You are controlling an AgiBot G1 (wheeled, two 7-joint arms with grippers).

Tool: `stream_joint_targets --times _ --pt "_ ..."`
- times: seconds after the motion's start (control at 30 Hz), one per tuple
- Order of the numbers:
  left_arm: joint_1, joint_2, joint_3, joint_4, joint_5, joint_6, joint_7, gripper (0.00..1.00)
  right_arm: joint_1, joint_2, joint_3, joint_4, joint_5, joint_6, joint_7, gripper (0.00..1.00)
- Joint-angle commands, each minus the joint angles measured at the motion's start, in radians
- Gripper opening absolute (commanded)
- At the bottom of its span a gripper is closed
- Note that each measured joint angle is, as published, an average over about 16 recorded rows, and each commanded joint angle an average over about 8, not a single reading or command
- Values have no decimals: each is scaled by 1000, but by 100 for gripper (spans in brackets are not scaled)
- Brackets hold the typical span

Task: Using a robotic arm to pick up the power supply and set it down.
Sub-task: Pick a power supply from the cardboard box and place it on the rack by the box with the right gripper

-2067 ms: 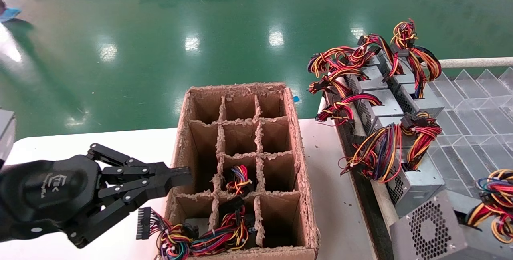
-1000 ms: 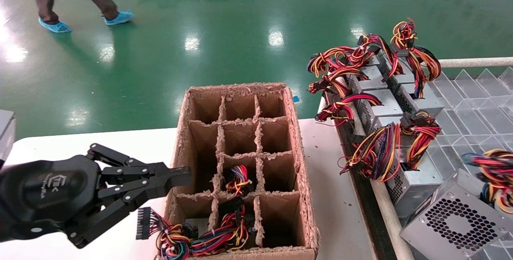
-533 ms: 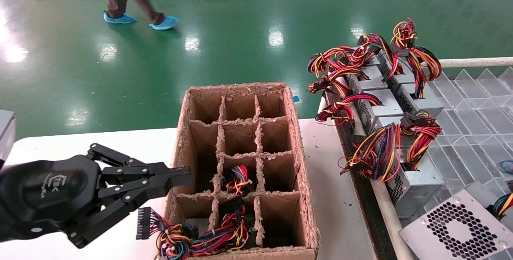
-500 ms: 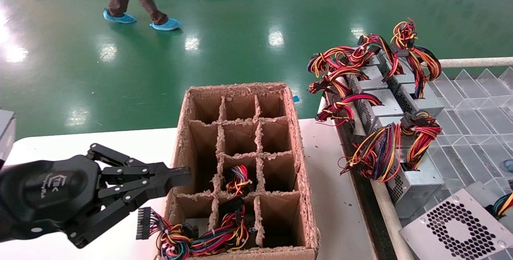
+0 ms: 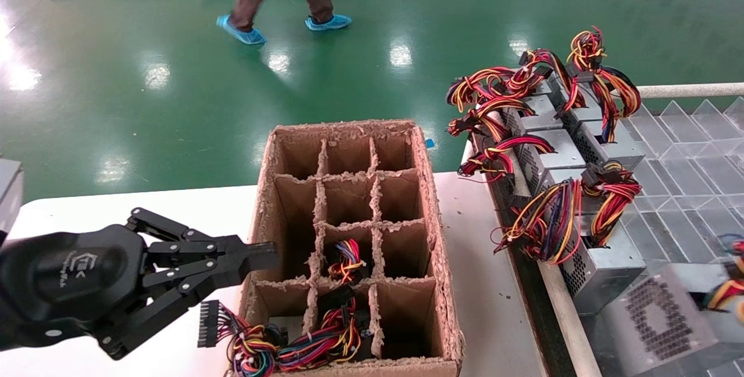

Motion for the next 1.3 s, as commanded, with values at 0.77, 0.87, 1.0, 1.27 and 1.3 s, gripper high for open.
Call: stream_joint_targets --times 0.77,0.87,1.0,1.27,1.3 --pt "0 0 0 0 0 0 0 0 -93 -200 -104 0 -9 144 -24 18" --pt "0 0 0 0 0 0 0 0 -97 -205 -108 0 -2 156 -25 55" --pt "0 0 0 0 0 0 0 0 -100 -206 -110 1 10 168 -25 99" --pt "0 0 0 0 0 0 0 0 -104 -202 -113 1 27 170 -31 100" --pt "0 0 0 0 0 0 0 0 -104 -202 -113 1 29 170 -32 100"
